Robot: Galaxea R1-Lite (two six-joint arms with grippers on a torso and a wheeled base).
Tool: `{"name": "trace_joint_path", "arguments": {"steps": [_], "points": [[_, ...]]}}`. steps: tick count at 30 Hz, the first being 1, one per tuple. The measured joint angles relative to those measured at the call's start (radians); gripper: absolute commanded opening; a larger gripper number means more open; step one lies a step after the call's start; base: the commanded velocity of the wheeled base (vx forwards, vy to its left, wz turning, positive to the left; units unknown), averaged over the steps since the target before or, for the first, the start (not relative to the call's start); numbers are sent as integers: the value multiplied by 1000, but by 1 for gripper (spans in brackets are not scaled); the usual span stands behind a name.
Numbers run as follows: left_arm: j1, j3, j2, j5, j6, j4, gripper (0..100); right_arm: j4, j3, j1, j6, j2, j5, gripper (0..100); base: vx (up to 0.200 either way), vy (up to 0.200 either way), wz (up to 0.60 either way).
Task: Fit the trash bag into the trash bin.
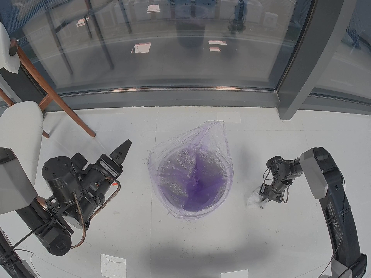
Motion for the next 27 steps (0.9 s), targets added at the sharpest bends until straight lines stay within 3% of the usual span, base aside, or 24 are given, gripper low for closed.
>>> {"name": "trace_joint_path", "arguments": {"steps": [12, 15, 21, 27], "points": [[-3, -2, -13, 17, 26, 0, 100, 118, -1, -24, 11, -392, 166, 0, 0, 0, 0], [-6, -3, -19, 19, 30, 0, 100, 260, -1, -14, 1, -584, 264, 0, 0, 0, 0], [-11, -4, -30, 21, 33, 0, 100, 382, 59, 69, -40, -880, 367, 0, 0, 0, 0], [-20, -6, -34, 34, 37, 0, 100, 296, 265, 193, -116, -1065, 388, 0, 0, 0, 0]]}}
